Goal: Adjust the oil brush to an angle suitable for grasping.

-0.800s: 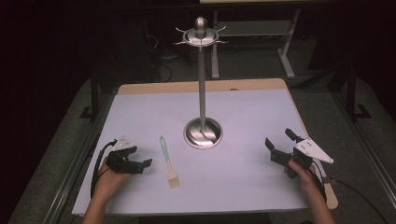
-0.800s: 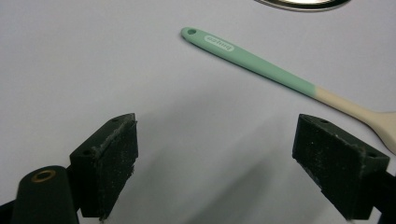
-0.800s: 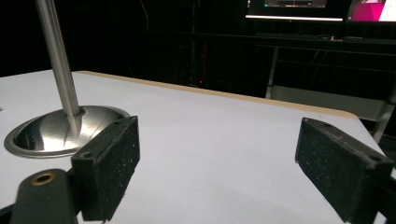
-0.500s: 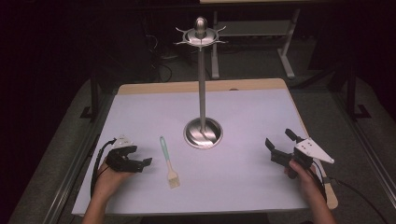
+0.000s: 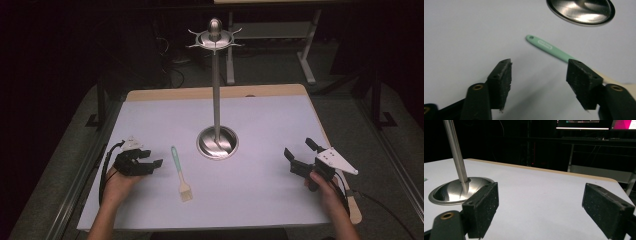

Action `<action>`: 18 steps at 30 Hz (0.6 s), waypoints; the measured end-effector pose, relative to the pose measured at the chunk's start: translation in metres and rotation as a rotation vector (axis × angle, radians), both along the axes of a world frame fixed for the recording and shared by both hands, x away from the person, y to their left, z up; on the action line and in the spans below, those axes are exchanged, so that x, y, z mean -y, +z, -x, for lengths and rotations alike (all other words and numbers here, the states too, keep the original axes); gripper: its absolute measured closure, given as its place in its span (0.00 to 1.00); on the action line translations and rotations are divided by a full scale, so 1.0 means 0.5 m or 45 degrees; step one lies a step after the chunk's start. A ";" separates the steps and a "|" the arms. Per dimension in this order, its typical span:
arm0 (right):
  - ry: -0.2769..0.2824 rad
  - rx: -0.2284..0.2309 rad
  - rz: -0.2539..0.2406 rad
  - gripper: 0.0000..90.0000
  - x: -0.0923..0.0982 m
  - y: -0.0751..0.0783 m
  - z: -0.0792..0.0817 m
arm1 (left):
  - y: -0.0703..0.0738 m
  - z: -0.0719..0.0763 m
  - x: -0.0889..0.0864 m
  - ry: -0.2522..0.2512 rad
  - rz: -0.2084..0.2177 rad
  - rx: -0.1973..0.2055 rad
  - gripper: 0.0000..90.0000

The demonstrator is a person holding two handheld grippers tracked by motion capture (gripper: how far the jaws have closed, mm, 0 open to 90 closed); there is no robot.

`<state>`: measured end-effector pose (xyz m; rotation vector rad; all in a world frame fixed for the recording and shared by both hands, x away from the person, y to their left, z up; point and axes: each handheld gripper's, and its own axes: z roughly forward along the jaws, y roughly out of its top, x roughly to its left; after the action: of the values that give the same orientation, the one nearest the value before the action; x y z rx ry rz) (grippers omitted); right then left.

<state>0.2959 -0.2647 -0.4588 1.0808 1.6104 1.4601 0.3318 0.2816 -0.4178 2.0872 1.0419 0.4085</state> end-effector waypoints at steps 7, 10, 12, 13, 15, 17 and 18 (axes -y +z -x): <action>-0.004 0.001 0.007 0.15 -0.001 0.000 0.000 | 0.011 -0.042 0.028 -0.004 -0.015 0.025 0.61; -0.003 0.000 0.009 0.15 -0.001 0.000 0.000 | 0.013 -0.057 0.035 0.003 -0.019 0.044 0.67; -0.004 0.001 0.009 0.15 -0.001 0.000 0.000 | 0.013 -0.067 0.037 0.007 -0.031 0.034 0.70; -0.004 0.002 0.008 0.15 -0.001 0.000 0.000 | 0.013 -0.071 0.041 0.019 -0.025 0.028 0.72; -0.003 0.000 0.007 0.15 -0.001 0.000 0.000 | 0.013 -0.081 0.044 0.022 -0.026 0.024 0.76; -0.003 -0.002 0.004 0.15 -0.001 0.000 0.000 | 0.009 -0.091 0.048 0.021 -0.029 0.026 0.79; -0.005 -0.002 0.001 0.15 0.000 0.000 0.000 | 0.004 -0.096 0.051 0.026 -0.014 0.027 0.81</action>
<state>0.2959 -0.2645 -0.4587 1.0841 1.6089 1.4561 0.3796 0.2562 -0.4158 2.0791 1.0514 0.4465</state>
